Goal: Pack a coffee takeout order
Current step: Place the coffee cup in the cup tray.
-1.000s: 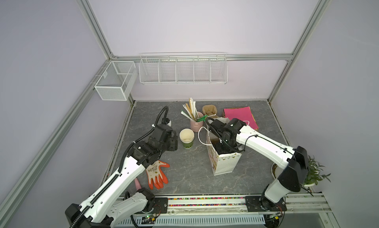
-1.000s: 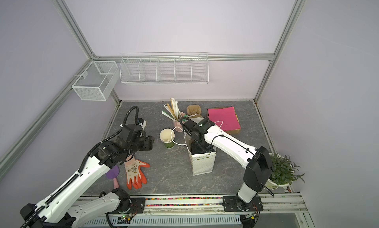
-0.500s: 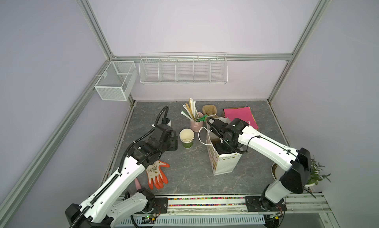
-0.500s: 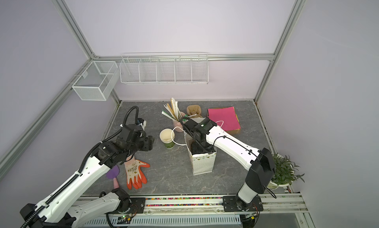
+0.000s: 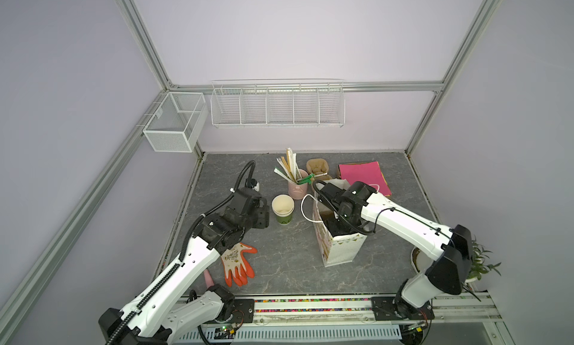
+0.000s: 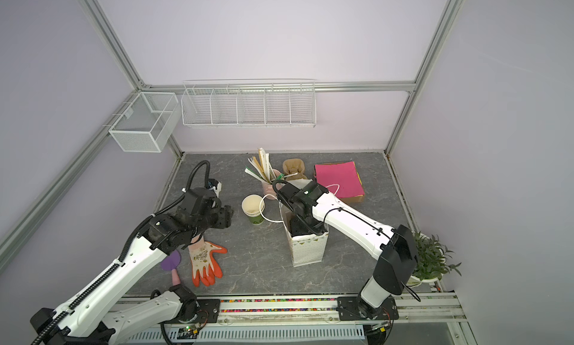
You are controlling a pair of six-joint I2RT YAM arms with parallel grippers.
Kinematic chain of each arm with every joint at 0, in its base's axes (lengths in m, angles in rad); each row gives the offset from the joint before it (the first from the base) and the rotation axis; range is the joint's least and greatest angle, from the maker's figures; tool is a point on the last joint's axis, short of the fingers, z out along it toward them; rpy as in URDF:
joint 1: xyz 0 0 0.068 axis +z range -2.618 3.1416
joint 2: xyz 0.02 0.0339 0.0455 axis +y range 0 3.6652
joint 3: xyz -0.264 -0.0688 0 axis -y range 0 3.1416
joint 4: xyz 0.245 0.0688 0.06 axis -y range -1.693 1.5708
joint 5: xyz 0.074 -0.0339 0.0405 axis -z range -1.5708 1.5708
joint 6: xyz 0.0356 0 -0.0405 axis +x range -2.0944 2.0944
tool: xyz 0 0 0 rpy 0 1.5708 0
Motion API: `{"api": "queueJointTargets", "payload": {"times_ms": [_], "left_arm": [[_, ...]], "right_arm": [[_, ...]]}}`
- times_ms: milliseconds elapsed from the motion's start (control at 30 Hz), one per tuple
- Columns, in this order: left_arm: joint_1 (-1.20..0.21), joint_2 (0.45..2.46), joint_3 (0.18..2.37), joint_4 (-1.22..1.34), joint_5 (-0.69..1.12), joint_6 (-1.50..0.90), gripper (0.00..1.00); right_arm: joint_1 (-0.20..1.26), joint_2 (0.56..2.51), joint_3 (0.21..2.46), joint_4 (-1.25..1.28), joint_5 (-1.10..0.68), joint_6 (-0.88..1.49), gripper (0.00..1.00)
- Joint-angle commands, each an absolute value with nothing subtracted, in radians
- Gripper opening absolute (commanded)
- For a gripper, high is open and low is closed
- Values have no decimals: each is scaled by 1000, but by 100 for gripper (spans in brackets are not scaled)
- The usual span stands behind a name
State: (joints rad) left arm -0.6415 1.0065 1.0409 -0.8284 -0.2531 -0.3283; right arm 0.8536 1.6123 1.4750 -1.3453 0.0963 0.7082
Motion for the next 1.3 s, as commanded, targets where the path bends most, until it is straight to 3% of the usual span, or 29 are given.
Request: {"api": "queueJointTargets", "payload": {"times_ms": [0, 1267], "left_arm": [[-638, 1011, 1037, -848, -251, -322, 70], [-638, 1015, 1036, -848, -250, -322, 70]], "right_arm": [[859, 1591, 1442, -1350, 91, 736, 68], [862, 1629, 1213, -1171, 73, 742, 68]]}}
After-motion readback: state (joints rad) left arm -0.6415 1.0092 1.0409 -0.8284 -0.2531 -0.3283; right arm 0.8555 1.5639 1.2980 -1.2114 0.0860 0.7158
